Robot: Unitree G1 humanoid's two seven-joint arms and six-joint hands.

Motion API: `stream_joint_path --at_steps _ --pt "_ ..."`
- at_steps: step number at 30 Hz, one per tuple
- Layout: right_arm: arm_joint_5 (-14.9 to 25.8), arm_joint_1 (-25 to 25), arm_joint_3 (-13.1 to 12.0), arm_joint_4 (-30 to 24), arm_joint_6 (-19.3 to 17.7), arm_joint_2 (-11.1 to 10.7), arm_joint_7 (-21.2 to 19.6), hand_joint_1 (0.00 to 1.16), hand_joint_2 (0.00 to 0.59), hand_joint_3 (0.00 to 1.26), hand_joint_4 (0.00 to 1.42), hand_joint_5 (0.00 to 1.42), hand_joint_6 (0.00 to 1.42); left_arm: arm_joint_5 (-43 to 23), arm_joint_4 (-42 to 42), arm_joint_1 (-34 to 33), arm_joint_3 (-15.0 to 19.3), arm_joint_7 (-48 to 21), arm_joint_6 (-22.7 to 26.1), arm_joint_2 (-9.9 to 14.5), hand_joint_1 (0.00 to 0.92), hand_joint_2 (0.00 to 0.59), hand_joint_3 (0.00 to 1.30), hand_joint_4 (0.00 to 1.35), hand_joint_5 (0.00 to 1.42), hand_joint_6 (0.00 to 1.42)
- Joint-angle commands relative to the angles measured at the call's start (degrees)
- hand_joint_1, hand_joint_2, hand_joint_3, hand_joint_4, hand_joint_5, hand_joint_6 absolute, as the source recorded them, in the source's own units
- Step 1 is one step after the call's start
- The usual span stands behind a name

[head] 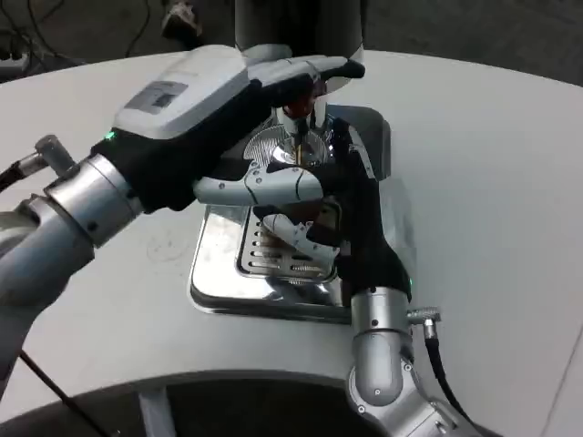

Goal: Grasp the cup under the faucet to collect the drink, then remove the cup.

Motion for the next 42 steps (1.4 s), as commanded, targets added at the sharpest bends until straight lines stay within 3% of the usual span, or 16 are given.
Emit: stream_joint_path --at_steps 1,11,20,21,30,42 --pt "0.6 -3.3 -0.3 1.3 -0.9 8.0 -1.2 0.87 0.151 0.12 0.16 0.18 0.20 0.8 0.3 2.4 -0.1 -2.0 0.7 1.7 0.000 0.155 0.19 0.15 0.20 0.06" --pt "0.3 -4.0 0.1 1.8 -0.1 9.1 -2.4 0.87 0.151 0.15 0.20 0.23 0.24 0.6 0.4 2.4 0.1 -2.0 0.8 1.9 0.000 0.155 0.19 0.15 0.20 0.06" --pt "0.4 -4.0 0.8 2.0 -0.1 9.9 -3.2 0.88 0.163 0.23 0.39 0.41 0.32 0.0 0.4 2.9 0.7 -2.0 0.9 2.3 0.000 0.155 0.19 0.15 0.20 0.06" --pt "0.4 -4.1 0.8 2.1 -0.1 9.9 -3.2 0.88 0.163 0.29 0.47 0.49 0.35 -0.1 0.4 3.0 0.8 -2.0 0.9 2.3 0.000 0.155 0.19 0.15 0.20 0.06" --pt "0.3 -3.9 0.7 2.2 -0.4 9.9 -4.3 0.90 0.171 0.56 0.69 0.72 0.53 -2.3 0.9 3.1 1.4 -2.3 1.2 1.7 0.000 0.155 0.19 0.15 0.20 0.06" --pt "-0.2 -3.3 1.2 1.0 -0.4 9.2 -5.5 0.92 0.129 0.74 0.78 0.87 0.66 -10.5 2.6 3.4 3.2 -4.5 3.7 -0.3 0.000 0.149 0.18 0.06 0.16 0.06"
